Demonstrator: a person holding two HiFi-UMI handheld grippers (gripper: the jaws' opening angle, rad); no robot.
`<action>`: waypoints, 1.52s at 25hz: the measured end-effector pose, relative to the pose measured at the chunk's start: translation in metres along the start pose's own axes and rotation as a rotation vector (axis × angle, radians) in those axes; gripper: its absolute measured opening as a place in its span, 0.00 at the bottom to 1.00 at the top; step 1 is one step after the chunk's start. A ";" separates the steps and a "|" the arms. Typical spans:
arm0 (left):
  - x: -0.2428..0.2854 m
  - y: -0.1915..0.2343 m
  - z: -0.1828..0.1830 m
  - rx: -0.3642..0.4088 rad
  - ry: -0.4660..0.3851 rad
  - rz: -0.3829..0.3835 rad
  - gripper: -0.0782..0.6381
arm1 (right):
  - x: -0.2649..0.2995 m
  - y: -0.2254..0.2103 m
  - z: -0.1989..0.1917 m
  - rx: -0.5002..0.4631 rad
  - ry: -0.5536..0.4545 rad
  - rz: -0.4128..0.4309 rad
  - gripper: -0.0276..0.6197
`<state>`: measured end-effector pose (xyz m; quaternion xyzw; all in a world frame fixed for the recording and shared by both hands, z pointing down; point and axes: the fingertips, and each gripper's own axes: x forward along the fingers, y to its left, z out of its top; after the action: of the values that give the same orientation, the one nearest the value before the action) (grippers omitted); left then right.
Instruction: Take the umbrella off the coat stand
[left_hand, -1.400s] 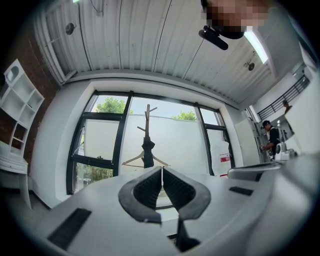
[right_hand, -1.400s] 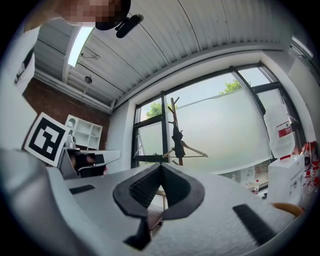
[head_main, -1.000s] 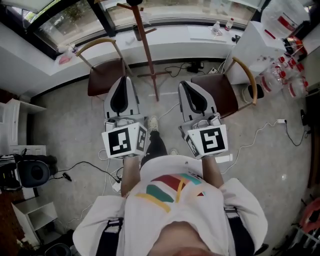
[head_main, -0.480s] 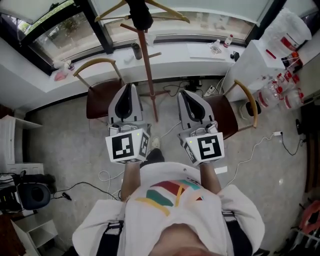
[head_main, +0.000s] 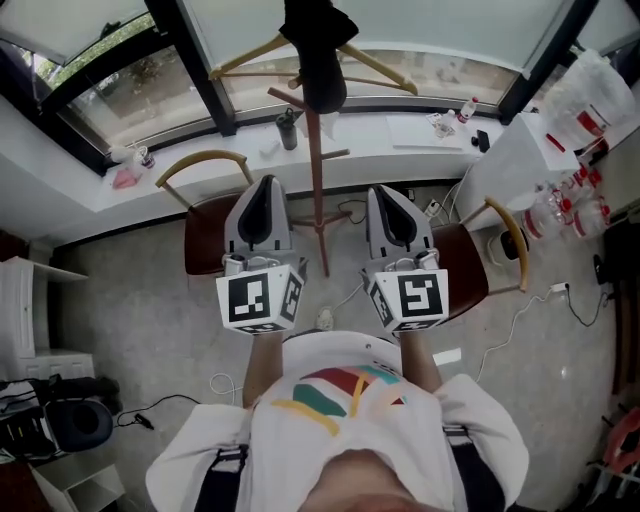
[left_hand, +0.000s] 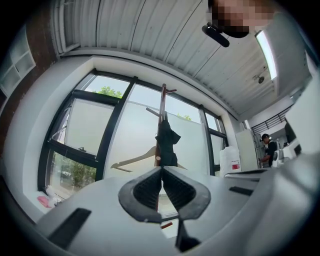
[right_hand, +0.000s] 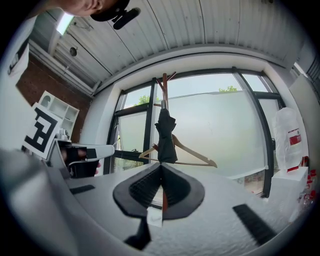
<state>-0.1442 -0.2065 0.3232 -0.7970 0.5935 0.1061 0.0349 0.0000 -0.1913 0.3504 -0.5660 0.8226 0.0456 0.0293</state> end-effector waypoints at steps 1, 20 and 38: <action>0.007 0.005 0.000 0.003 -0.002 -0.010 0.12 | 0.011 0.000 0.001 -0.003 -0.007 -0.006 0.04; 0.077 0.027 -0.007 -0.017 0.045 -0.012 0.12 | 0.093 -0.009 0.019 0.038 -0.059 0.035 0.04; 0.090 0.012 -0.017 -0.011 0.069 0.052 0.12 | 0.089 -0.032 0.012 0.036 -0.038 0.093 0.04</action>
<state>-0.1293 -0.2978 0.3215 -0.7848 0.6141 0.0828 0.0072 -0.0016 -0.2839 0.3286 -0.5255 0.8480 0.0426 0.0531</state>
